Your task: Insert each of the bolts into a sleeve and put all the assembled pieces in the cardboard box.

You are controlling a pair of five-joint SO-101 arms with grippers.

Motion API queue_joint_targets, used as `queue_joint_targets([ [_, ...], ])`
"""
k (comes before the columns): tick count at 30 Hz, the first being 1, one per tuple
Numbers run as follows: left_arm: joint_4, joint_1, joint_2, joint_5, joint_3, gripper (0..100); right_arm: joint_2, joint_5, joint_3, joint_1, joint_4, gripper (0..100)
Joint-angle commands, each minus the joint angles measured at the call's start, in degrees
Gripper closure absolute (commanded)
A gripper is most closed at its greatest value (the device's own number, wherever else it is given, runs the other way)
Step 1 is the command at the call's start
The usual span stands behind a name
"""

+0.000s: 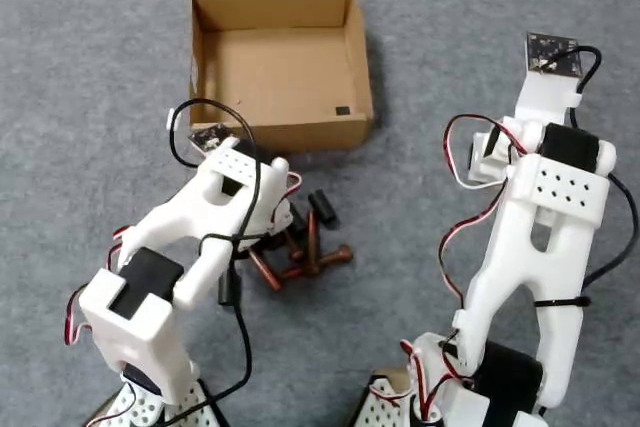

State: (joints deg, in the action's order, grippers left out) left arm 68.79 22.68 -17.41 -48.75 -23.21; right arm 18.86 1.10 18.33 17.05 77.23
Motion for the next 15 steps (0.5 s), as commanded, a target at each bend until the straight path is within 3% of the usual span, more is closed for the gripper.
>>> queue_joint_targets([
  [1, -1.4, 1.9, -1.2, 0.1, -2.2, 97, 2.6, -0.1, -0.5, 0.6, -1.0, 99.7],
  [7, 3.7, -1.0, -0.3, 0.2, 1.0, 98, 2.7, 0.0, -0.6, 0.5, -0.8, 99.7],
  [10, 11.8, -5.8, 1.1, 0.4, 7.8, 98, 2.7, 0.5, -1.6, 0.5, -0.8, 99.7],
  [15, 26.5, -13.2, 5.9, 8.4, 24.4, 98, 2.7, 5.3, -8.1, 0.5, 2.6, 99.7],
])
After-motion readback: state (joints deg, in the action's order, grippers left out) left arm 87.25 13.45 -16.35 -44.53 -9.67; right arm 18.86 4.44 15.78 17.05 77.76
